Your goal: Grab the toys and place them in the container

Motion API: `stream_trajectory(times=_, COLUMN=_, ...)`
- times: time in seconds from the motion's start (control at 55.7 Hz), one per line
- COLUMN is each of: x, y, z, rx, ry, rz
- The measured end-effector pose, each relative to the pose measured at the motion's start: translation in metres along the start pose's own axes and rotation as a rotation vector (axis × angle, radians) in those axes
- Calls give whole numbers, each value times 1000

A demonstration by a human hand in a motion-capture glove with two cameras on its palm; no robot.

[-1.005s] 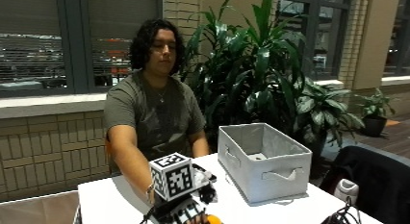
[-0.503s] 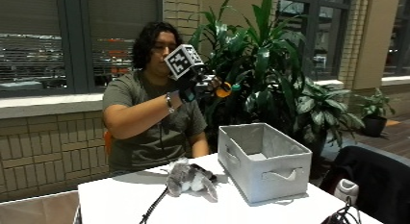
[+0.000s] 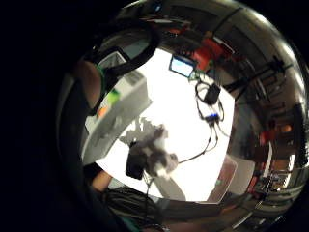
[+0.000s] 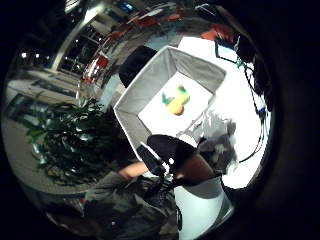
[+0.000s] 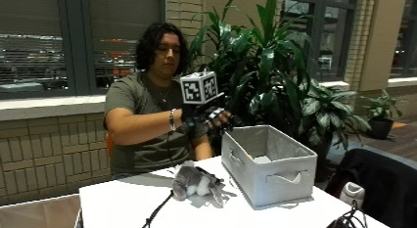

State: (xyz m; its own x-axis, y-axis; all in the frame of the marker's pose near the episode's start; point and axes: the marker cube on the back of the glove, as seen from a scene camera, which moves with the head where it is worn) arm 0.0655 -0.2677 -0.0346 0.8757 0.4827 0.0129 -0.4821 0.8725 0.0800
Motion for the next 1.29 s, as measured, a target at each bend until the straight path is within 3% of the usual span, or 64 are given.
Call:
stream_trajectory(times=0.18, x=56, y=57, z=87, rx=-90, ry=111, rz=215)
stream_trajectory(times=0.359, x=88, y=70, z=166, rx=-153, ry=262, rz=269)
stream_trajectory(times=0.485, x=99, y=77, z=186, rx=38, ry=306, rz=221)
stream_trajectory(times=0.664, x=106, y=80, z=148, rx=140, ry=255, rz=197)
stream_trajectory(times=0.79, x=75, y=78, z=55, rx=212, ry=188, rz=171)
stream_trajectory(times=0.987, x=-37, y=54, z=-67, rx=358, ry=9, rz=-104)
stream_trajectory(times=1.113, x=-88, y=7, z=-86, rx=321, ry=-133, rz=-152)
stream_trajectory(times=1.293, x=-122, y=-49, z=-57, rx=293, ry=-161, rz=-129)
